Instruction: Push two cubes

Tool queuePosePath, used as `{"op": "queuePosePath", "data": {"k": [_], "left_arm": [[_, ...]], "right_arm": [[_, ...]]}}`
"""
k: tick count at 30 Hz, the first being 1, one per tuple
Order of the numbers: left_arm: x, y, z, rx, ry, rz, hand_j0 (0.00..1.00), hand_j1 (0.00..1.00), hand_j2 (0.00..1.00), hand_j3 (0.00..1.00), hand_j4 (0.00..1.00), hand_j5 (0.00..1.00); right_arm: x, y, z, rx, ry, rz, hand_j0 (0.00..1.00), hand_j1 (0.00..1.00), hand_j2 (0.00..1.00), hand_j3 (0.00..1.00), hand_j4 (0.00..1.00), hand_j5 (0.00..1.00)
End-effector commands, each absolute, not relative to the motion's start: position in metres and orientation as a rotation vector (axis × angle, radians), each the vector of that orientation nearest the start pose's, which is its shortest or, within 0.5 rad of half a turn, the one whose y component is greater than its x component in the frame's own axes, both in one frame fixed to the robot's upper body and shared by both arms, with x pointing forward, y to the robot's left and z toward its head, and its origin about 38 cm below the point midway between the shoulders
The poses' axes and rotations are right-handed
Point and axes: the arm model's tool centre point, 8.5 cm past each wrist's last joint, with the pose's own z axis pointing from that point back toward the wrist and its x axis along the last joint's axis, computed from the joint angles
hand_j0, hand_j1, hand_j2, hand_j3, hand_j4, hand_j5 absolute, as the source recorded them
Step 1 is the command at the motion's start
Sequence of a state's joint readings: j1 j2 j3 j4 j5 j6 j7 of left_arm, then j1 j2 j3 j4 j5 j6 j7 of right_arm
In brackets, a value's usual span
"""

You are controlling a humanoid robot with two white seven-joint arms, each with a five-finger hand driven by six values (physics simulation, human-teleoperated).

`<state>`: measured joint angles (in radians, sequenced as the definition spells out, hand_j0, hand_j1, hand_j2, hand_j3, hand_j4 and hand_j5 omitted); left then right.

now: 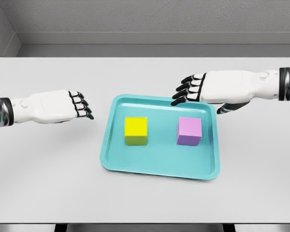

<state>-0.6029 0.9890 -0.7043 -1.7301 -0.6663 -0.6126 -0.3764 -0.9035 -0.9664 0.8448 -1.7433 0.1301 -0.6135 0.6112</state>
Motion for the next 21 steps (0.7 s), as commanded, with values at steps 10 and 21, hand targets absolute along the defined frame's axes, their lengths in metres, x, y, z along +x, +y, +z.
{"op": "queuePosePath", "data": {"k": [10, 21], "left_arm": [[0.379, 0.278, 0.219, -0.675, 1.608, 2.913, 0.83, 0.83, 0.83, 0.83, 0.83, 0.83], [0.380, 0.278, 0.222, -0.682, 1.610, 2.908, 0.83, 0.83, 0.83, 0.83, 0.83, 0.83]], "right_arm": [[0.392, -0.230, 0.264, 0.338, 1.639, -2.933, 0.99, 0.99, 0.99, 0.99, 0.99, 0.99], [0.391, -0.228, 0.246, 0.365, 1.544, -2.964, 0.99, 0.99, 0.99, 0.99, 0.99, 0.99]]}}
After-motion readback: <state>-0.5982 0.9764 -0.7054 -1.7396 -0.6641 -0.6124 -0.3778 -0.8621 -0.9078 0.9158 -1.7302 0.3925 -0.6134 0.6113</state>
